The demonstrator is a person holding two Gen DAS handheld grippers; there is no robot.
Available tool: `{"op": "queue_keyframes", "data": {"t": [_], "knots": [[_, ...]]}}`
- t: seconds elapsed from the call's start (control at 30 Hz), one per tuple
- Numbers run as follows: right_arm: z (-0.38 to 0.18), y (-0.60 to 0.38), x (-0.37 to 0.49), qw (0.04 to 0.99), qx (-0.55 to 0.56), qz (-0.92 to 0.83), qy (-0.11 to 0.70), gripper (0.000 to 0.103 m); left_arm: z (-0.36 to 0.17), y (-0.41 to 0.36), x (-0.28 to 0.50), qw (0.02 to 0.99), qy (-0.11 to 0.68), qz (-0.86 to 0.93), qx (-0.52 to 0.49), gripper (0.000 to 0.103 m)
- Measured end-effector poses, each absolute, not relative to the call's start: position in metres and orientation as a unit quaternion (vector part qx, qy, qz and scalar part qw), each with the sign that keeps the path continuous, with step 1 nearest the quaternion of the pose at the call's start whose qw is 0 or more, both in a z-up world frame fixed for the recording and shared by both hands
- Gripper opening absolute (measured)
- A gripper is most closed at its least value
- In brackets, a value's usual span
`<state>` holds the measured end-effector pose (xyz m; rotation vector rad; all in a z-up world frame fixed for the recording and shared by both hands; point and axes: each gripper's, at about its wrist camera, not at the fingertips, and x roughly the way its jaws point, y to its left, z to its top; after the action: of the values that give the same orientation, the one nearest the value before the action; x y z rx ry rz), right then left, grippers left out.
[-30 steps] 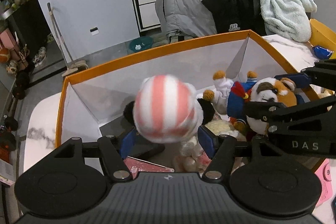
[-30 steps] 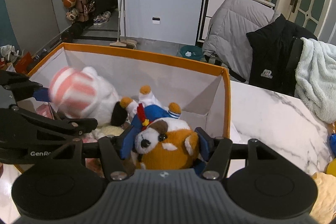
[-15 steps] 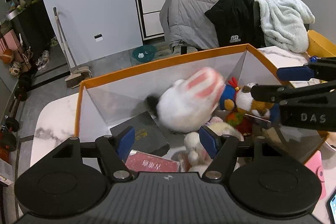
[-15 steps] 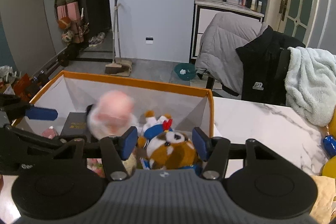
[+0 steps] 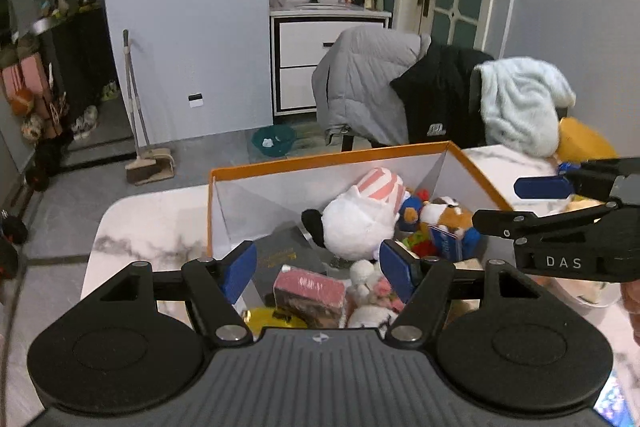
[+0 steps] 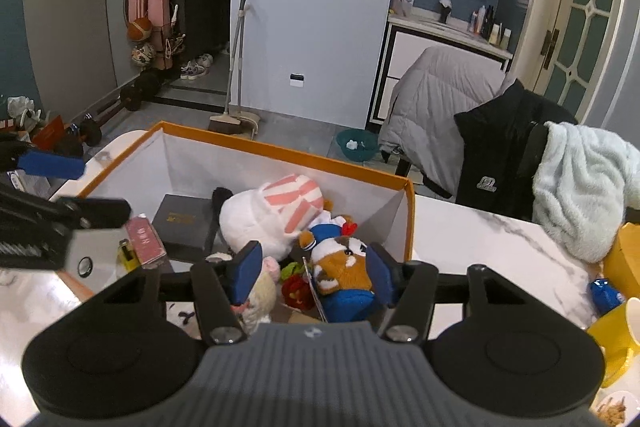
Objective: Organize objects
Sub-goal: 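Lower both plush toys into the orange box and open both tools, then grasp the white lotion bottle with the left tool while the right tool grasps the pink wallet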
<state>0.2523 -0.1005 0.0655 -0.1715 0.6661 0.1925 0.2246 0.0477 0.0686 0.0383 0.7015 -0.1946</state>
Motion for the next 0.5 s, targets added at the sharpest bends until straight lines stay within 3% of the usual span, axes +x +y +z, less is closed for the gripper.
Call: {"op": "queue_keyframes", "data": {"t": [0.5], "knots": [[0.079, -0.099, 0.138, 0.935, -0.115, 0.098, 0.321, 0.06, 0.048, 0.056, 0.143, 0.925, 0.356, -0.128, 0.017, 0.08]]}}
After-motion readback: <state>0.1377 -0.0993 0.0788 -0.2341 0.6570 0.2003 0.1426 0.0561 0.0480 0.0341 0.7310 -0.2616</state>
